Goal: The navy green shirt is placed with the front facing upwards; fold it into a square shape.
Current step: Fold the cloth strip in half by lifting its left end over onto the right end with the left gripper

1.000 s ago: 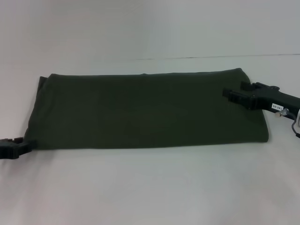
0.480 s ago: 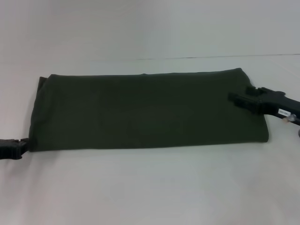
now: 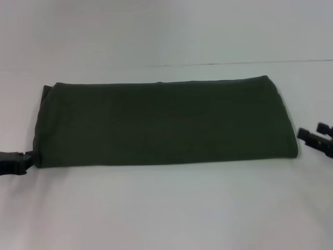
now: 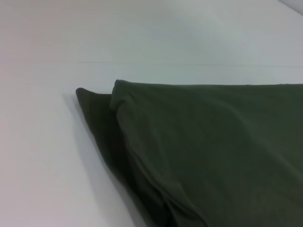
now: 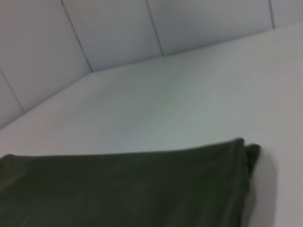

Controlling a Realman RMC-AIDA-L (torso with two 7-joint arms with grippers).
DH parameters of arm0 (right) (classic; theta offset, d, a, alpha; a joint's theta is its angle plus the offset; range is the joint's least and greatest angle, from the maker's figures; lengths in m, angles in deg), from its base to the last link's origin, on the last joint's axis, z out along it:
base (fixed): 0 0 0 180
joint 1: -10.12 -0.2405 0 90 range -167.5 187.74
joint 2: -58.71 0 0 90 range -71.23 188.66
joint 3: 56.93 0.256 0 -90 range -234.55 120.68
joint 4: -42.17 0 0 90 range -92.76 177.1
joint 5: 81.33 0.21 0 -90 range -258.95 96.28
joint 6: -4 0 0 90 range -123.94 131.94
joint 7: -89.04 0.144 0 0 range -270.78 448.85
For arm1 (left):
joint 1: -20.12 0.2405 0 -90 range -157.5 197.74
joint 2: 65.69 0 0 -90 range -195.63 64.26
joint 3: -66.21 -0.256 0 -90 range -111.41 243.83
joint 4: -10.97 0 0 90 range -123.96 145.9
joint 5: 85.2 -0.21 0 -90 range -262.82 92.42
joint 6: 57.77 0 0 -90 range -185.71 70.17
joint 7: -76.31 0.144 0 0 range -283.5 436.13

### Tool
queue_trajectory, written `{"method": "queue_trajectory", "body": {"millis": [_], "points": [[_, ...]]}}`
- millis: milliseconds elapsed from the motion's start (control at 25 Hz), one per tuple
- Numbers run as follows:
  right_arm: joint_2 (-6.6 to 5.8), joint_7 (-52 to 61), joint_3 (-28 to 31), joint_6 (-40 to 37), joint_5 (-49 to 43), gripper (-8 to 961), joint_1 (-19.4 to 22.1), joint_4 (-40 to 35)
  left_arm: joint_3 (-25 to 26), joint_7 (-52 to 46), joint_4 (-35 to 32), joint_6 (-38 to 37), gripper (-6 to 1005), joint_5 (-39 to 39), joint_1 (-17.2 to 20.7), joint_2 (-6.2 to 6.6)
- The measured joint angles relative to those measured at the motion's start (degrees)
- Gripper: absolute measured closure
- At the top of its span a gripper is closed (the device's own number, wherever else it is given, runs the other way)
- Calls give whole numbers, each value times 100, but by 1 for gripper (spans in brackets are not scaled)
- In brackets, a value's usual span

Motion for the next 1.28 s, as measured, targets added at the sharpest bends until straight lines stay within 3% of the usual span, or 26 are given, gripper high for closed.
{"method": "queue_trajectory", "body": {"millis": [360,1000,1280], "points": [[210,-455,-38,248,-20,182,171,160,2,7,0,38,986,51,-33,-24],[211,-642,-64,510,-24,186,-84,702,5,29,0,22,985,110,-22,-34],[208,-642,-324,557,-30,254,-130,736,2,103,-1,-2,985,195,-6,-33]]}}
